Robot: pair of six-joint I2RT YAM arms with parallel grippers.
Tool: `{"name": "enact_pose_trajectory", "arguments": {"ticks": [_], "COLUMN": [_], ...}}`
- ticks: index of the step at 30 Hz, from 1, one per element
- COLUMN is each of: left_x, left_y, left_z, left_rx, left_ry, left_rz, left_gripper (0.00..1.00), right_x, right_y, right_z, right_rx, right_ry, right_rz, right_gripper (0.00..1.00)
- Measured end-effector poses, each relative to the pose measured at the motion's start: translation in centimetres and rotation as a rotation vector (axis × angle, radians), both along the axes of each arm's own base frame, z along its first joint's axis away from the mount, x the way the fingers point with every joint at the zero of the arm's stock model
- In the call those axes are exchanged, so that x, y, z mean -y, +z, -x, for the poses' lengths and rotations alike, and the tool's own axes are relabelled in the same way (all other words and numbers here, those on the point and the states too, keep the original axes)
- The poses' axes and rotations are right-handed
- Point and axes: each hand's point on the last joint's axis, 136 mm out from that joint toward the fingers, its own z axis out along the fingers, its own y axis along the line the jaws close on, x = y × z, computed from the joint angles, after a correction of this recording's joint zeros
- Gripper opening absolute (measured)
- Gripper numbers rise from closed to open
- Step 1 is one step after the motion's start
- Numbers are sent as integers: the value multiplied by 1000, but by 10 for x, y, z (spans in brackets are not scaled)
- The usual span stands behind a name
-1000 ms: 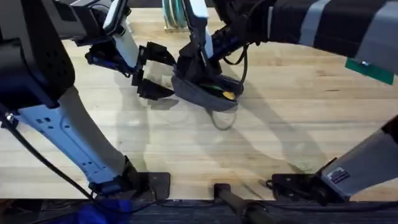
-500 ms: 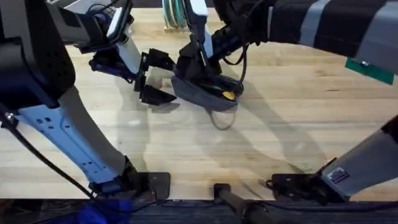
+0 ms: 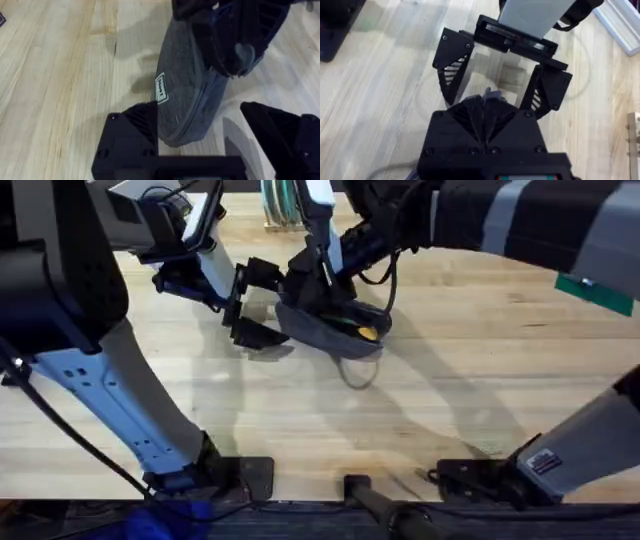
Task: Unzip the bag, pick up the pens from the table one at a time and place them inside, then zip the bag closed.
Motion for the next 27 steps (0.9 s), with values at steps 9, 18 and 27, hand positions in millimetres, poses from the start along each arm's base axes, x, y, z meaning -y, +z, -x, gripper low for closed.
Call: {"name": "enact_pose_trajectory", "arguments": {"ticks": [9,18,27], "left_x": [0,0,0], "left_y": [-1,1,1], "left_z": [-1,-6,-6], "left_rx": [8,34,35], "left_ry": [0,12,12], "left_rz": [-1,14,13], "left_gripper": [709,46,41], "right_x": [0,0,0], "right_y": [0,1,1], "right_z": [0,1,1], "right_rx": [0,-5,-5], "right_ry": [0,4,4], "right_rz": [0,-4,-4], "right_gripper": [33,33,33]}}
